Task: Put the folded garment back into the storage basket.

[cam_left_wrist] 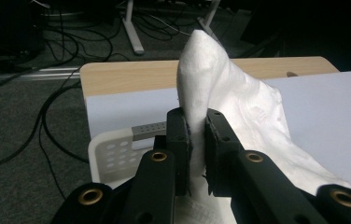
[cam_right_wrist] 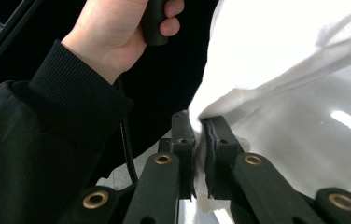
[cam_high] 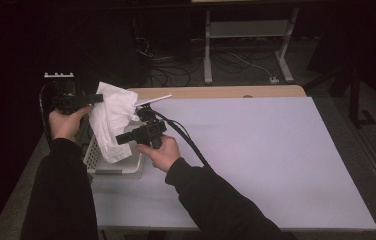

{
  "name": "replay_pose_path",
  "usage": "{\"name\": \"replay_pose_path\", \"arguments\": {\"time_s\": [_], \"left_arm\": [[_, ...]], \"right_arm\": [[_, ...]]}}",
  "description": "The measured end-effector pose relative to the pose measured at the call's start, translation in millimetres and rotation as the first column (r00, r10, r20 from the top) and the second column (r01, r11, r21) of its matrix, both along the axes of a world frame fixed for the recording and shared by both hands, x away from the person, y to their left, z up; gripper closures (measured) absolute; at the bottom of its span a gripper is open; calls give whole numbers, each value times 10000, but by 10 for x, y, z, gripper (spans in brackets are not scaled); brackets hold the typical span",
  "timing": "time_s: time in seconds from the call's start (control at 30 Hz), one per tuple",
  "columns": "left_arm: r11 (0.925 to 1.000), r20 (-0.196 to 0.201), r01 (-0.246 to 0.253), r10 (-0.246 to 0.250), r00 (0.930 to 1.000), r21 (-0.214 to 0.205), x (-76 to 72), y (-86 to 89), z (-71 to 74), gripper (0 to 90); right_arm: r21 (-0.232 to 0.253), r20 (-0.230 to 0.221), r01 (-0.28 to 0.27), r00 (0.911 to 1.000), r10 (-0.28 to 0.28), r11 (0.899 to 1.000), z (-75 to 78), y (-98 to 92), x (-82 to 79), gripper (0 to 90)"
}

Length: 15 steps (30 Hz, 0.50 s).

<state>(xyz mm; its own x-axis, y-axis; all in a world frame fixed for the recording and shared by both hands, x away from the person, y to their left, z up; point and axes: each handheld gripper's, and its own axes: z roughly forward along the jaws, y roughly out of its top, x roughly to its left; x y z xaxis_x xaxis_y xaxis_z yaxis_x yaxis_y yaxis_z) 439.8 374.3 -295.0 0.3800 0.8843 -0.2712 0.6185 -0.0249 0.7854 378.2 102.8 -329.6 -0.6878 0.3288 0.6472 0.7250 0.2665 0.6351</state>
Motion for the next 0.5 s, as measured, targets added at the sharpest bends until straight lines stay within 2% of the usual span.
{"name": "replay_pose_path", "arguments": {"time_s": [0.07,0.17,0.2,0.23,0.33,0.43,0.5], "left_arm": [[10000,21,22,-22,10000,32,8,6,-35,802],[9999,54,54,-55,10000,136,21,-5,-74,802],[9993,-18,125,-125,9999,359,41,-18,-116,802],[9992,-57,150,-148,9999,383,48,-17,-128,802],[9990,-67,124,-122,9999,418,51,-19,-150,802],[9991,94,165,-169,9998,394,43,12,-190,802],[9994,33,88,-90,10000,347,45,34,-229,802]], "right_arm": [[0,0,0,10000,0,10000,0,0,0,822],[21,-87,-59,9999,60,10000,-92,48,17,821],[-9,-216,-71,9997,70,10000,-165,85,25,822],[-19,-248,-75,9997,74,10000,-193,99,28,822],[-86,-332,-81,9994,78,9999,-239,123,31,822],[-110,-363,-73,9993,69,9999,-296,144,42,822],[-133,-417,-34,9991,28,9999,-321,148,49,822]]}}
